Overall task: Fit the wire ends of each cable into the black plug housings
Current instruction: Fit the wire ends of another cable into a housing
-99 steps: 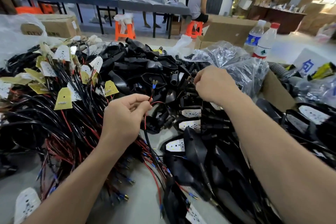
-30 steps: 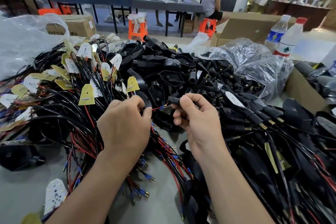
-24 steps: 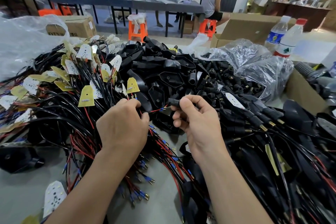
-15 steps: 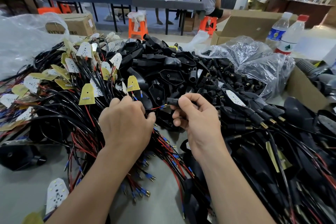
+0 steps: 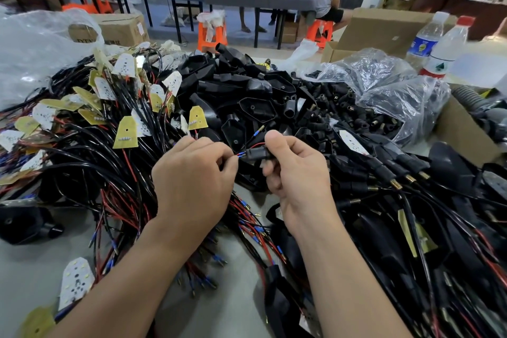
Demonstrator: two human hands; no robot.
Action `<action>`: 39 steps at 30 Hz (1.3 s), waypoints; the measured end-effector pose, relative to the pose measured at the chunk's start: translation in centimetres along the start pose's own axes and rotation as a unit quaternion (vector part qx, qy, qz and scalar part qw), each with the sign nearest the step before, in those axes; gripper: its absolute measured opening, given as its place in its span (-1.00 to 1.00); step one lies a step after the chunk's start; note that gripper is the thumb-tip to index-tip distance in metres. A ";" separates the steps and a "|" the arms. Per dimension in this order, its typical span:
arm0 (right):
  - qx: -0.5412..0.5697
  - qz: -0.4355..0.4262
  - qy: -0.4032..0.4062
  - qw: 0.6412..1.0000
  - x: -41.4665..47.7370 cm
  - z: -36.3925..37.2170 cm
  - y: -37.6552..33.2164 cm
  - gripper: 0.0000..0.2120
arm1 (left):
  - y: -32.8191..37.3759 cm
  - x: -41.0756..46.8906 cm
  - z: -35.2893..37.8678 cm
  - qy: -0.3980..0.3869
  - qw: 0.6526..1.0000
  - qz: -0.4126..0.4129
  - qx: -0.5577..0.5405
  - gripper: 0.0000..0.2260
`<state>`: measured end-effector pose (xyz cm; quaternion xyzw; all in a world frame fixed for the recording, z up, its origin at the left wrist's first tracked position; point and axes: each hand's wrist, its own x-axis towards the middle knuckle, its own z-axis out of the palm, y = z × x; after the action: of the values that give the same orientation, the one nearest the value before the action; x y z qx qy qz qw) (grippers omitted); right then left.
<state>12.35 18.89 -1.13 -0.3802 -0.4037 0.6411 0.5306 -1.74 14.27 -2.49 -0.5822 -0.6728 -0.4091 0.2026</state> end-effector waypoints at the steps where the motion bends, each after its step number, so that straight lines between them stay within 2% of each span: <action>1: 0.005 -0.004 -0.002 1.000 0.0 0.0 0.0 -0.83 | 0.2 -0.1 0.1 -0.013 0.999 -0.025 -0.032 -0.91; 4: 0.013 -0.026 -0.002 1.000 -0.2 0.0 0.0 -0.95 | 0.6 -0.3 0.3 -0.062 0.980 -0.112 -0.153 -0.84; 5: 0.019 -0.031 0.002 0.999 -0.3 0.0 0.0 -0.93 | 0.7 -0.3 0.4 -0.074 0.974 -0.128 -0.174 -0.80; 9: 0.051 -0.036 0.013 0.998 0.1 0.2 -0.3 -0.80 | 0.4 0.1 0.1 -0.078 0.963 -0.137 -0.217 -0.72; 13: 0.093 -0.035 0.039 0.994 0.5 0.1 -0.5 -0.86 | 0.2 0.4 -0.3 -0.052 0.960 -0.156 -0.225 -0.73; 16: 0.076 -0.035 0.056 0.995 0.5 0.3 -0.6 -0.90 | 0.2 0.6 -0.7 -0.065 0.944 -0.180 -0.267 -0.76; 20: 0.033 -0.051 0.061 0.996 0.7 0.4 -0.3 -0.82 | 0.0 0.9 -0.6 -0.073 0.944 -0.160 -0.279 -0.78; 25: 0.015 -0.066 0.001 0.998 0.5 0.3 -0.5 -0.85 | 0.3 0.7 -0.7 -0.073 0.956 -0.129 -0.254 -0.81; 29: -0.022 -0.080 -0.028 0.996 0.0 0.0 -0.3 -0.83 | 0.5 0.6 -0.9 -0.068 0.956 -0.139 -0.249 -0.80; 32: -0.036 -0.084 -0.056 0.994 -0.2 -0.1 -0.3 -0.86 | 0.9 0.6 -1.0 -0.090 0.933 -0.156 -0.313 -0.74; 34: -0.019 -0.073 -0.069 0.995 -0.3 0.2 -0.3 -0.86 | 0.9 0.7 -1.1 -0.107 0.925 -0.156 -0.330 -0.63; 36: -0.003 -0.070 -0.066 0.995 -0.3 0.3 -0.3 -0.84 | 0.7 0.7 -1.2 -0.117 0.931 -0.146 -0.313 -0.48; 39: 0.022 -0.081 -0.039 0.996 -0.2 0.3 -0.4 -0.83 | 0.4 0.8 -1.3 -0.113 0.959 -0.095 -0.243 -0.49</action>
<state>12.28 18.68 -0.64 -0.3092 -0.4389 0.6192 0.5730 -1.83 13.76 -1.00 -0.5895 -0.6243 -0.5088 -0.0623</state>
